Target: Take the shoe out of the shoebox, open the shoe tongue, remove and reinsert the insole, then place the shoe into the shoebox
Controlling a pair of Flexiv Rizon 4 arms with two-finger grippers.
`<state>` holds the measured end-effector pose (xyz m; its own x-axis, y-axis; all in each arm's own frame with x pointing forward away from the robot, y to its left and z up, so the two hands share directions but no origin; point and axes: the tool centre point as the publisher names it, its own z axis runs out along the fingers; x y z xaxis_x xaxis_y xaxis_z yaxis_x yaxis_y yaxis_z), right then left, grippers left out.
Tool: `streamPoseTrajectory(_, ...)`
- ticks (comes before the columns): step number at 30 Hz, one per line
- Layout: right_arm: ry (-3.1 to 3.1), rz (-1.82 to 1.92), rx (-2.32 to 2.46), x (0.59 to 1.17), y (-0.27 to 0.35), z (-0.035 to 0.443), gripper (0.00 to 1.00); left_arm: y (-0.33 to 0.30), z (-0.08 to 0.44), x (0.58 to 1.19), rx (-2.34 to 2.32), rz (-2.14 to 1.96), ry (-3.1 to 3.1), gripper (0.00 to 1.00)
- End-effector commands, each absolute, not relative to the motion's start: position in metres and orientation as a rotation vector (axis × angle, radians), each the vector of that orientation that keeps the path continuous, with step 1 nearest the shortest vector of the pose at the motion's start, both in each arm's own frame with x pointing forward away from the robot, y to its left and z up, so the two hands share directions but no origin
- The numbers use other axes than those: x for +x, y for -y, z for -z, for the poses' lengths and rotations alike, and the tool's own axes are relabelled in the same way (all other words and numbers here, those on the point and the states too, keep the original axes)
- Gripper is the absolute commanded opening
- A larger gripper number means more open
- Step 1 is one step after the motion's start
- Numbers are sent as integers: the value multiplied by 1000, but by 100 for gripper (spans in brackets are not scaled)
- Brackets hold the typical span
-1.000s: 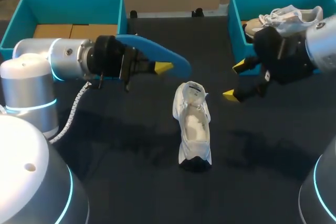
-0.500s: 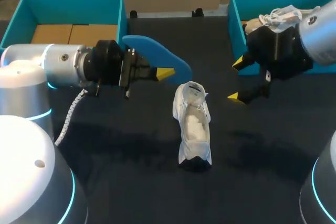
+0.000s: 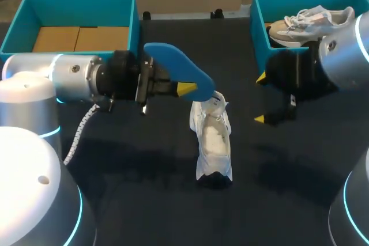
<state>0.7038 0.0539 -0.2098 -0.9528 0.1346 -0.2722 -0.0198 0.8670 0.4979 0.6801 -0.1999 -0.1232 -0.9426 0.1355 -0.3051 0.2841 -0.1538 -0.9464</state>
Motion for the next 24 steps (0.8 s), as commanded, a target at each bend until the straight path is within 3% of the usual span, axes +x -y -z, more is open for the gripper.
streamPoseTrajectory(1, -2747, -743, 45, 703, -51, 221, 100, 212, 125, 680, 484, 2267, -1970, 0)
streamPoseTrajectory(24, -2798, -766, -29, 703, -74, 256, 100, 220, 151, 665, 385, 2330, -1986, 0)
